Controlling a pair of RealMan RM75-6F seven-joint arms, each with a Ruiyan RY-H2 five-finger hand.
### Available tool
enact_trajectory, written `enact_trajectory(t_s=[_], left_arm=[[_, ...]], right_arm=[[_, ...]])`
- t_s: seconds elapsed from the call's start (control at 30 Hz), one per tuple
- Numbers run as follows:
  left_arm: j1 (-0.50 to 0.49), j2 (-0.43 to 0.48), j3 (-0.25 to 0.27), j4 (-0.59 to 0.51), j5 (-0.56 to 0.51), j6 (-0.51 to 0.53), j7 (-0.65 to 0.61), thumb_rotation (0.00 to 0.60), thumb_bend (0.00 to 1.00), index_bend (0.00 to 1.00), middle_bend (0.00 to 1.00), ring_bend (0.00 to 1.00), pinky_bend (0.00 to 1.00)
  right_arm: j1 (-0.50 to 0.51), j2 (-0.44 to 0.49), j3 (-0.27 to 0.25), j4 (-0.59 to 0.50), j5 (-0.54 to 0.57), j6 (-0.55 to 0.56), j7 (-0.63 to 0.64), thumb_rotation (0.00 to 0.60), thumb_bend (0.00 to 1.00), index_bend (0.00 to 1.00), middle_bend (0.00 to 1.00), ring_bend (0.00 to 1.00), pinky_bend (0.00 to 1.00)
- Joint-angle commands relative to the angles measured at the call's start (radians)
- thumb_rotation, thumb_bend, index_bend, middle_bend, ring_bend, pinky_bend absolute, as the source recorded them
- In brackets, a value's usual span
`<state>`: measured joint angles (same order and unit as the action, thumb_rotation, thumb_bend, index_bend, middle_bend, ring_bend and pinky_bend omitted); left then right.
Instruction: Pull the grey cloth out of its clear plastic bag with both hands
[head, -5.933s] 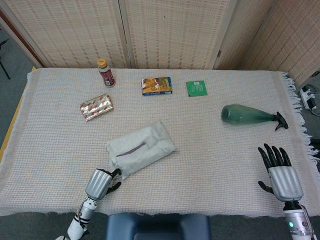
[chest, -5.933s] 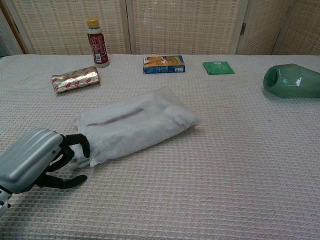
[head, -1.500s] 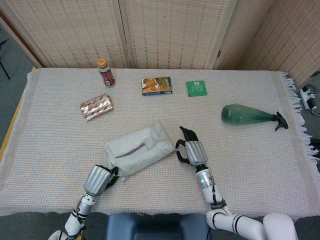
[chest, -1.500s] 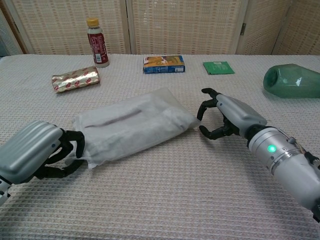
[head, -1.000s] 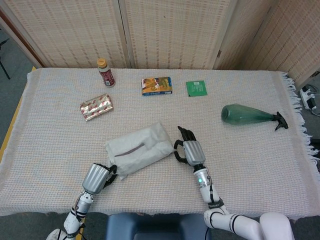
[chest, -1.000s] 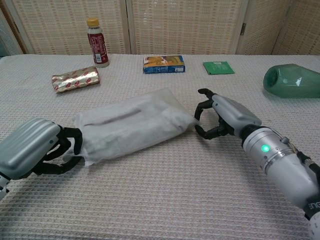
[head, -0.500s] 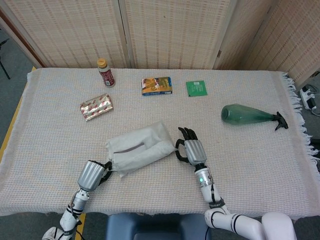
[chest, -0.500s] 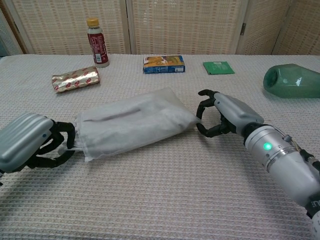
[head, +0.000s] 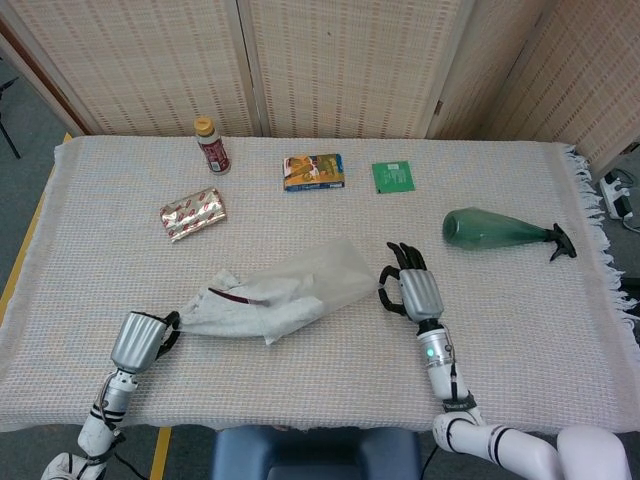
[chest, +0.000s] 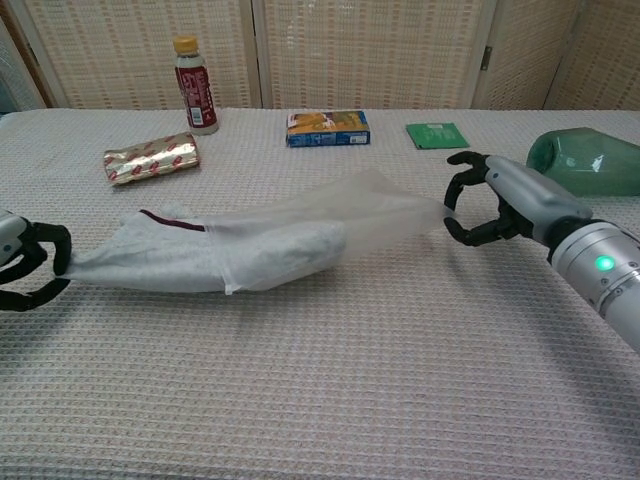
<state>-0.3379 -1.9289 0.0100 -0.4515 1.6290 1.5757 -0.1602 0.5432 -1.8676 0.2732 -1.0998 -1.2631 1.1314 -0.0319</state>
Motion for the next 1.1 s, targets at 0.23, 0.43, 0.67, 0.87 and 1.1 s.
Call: enact_trajectory(t_s=[0.23,0.43,0.67,0.87,1.1], left_arm=[[0.079,0.067,-0.012,-0.010,-0.040,0.043,-0.037,0.600,0.71,0.75,1.00,1.00,1.00],[0.095,0.113,-0.022,-0.060,-0.056,0.044,-0.060,0.600,0.66,0.72,1.00,1.00,1.00],[0.081,0.288,-0.006,-0.480,-0.088,-0.123,-0.078,0.478,0.18,0.07,0.72,0.85,1.00],[0.068,0.543,0.001,-0.923,-0.165,-0.262,0.056,0.430,0.16,0.00,0.32,0.42,0.57],[0.088,0.786,0.016,-1.224,-0.232,-0.296,0.179,0.422,0.15,0.00,0.14,0.17,0.28]], right_arm=[[-0.070,0.130,-0.028,-0.070,-0.014,0.056,0.008,0.600,0.48,0.64,0.08,0.00,0.00],[-0.120,0.223,-0.054,-0.132,-0.018,0.082,0.003,0.600,0.48,0.63,0.08,0.00,0.00],[-0.160,0.375,-0.121,-0.270,-0.034,0.054,-0.065,0.600,0.27,0.02,0.00,0.00,0.00],[-0.229,0.547,-0.167,-0.458,-0.089,0.145,-0.143,0.600,0.14,0.00,0.00,0.00,0.00],[-0.358,0.720,-0.249,-0.607,-0.172,0.315,-0.260,0.600,0.12,0.00,0.00,0.00,0.00]])
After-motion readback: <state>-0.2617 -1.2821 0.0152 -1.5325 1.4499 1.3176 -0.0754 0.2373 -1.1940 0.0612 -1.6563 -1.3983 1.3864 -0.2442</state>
